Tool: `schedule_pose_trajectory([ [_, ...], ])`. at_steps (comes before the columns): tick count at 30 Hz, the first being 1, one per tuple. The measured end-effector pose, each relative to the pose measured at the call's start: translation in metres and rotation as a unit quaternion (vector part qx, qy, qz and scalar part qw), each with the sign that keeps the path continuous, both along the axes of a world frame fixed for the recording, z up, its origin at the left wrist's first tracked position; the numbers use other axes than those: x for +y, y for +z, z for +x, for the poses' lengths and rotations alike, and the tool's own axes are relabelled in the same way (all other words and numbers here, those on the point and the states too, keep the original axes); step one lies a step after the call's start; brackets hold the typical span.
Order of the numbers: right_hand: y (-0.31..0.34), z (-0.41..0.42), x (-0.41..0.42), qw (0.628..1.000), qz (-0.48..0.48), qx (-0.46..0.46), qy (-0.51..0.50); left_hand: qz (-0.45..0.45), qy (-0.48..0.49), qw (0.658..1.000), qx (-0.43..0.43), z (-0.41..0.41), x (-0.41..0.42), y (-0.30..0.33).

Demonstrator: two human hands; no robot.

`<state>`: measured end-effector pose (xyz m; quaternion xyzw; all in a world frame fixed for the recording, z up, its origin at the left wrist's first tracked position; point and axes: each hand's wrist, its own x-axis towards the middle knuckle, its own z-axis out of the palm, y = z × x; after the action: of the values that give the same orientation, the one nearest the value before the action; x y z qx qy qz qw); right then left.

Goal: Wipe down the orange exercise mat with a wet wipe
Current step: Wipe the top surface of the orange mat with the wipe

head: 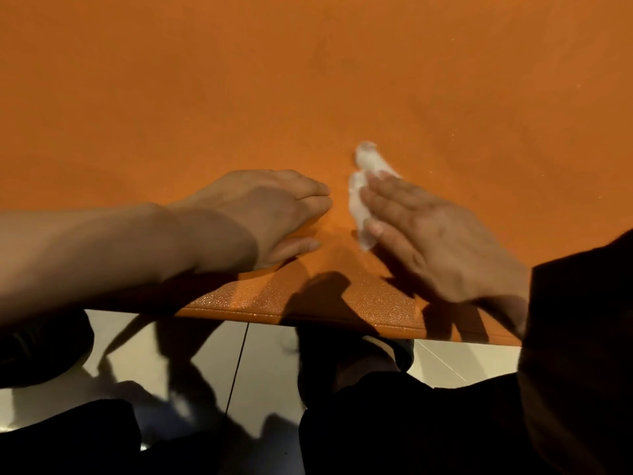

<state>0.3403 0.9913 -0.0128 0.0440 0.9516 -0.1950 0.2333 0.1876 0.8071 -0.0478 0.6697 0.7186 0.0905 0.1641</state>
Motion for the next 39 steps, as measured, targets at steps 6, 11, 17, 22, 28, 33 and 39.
schedule_pose_trajectory([
  [6, 0.003, 0.023, 0.001, 0.999, 0.033, 0.001, -0.021, 0.025, -0.003, 1.0, 0.004, -0.007, 0.01, -0.011],
  [11, -0.013, -0.012, 0.005, 0.998, -0.016, 0.031, 0.043, -0.003, 0.027, 0.999, -0.022, -0.004, 0.025, -0.012],
  [17, -0.015, -0.004, 0.043, 0.994, 0.048, 0.016, -0.096, -0.047, 0.036, 0.998, 0.008, -0.01, 0.032, -0.004],
  [22, -0.018, -0.012, 0.007, 0.998, 0.021, 0.062, 0.003, -0.03, 0.05, 0.998, 0.009, -0.013, 0.038, -0.009],
  [28, -0.037, -0.043, 0.045, 0.998, 0.028, 0.035, -0.052, -0.076, 0.074, 0.994, 0.021, -0.018, 0.045, -0.01],
  [33, -0.029, -0.033, 0.032, 0.996, 0.06, 0.027, -0.063, -0.071, 0.057, 0.994, 0.052, -0.021, 0.046, -0.008],
  [39, -0.046, -0.069, 0.036, 0.999, -0.018, 0.047, -0.008, -0.068, 0.067, 0.995, 0.027, -0.028, 0.053, -0.017],
])
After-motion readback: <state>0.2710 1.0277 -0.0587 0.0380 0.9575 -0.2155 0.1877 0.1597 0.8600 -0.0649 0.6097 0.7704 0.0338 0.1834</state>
